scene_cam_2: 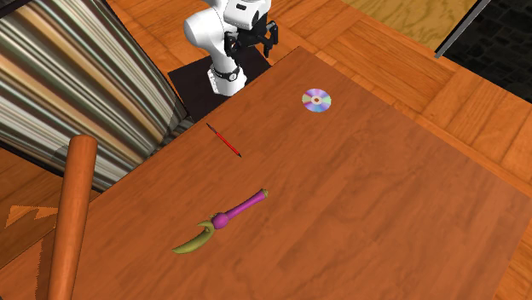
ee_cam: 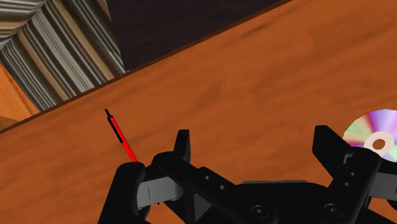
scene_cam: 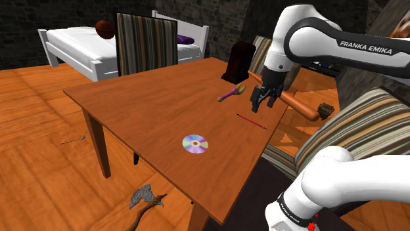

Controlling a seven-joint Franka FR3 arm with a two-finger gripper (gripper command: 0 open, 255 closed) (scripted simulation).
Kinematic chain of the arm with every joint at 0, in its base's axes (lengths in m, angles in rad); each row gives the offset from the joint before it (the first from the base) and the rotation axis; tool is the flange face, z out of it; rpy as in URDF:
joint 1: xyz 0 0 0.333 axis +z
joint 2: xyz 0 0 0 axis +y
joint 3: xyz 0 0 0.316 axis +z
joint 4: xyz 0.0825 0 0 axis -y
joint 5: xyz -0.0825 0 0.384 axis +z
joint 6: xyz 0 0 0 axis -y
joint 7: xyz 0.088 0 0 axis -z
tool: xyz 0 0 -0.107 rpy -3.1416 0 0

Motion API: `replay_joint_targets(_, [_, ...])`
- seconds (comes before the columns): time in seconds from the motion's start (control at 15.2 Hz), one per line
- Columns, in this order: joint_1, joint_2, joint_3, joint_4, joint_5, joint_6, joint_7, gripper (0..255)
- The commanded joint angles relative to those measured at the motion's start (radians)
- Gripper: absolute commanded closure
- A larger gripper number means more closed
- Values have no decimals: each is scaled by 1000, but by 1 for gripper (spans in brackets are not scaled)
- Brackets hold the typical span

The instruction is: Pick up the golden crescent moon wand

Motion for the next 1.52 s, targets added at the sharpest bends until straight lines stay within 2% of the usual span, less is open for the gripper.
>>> replay_joint_targets(0.0, [0,0,0,0,0,0,0,0])
replay_joint_targets(0.73, [-92,334,-50,90,-42,337,107,0])
replay_joint_targets(1.45, [-166,678,-115,306,-51,558,200,0])
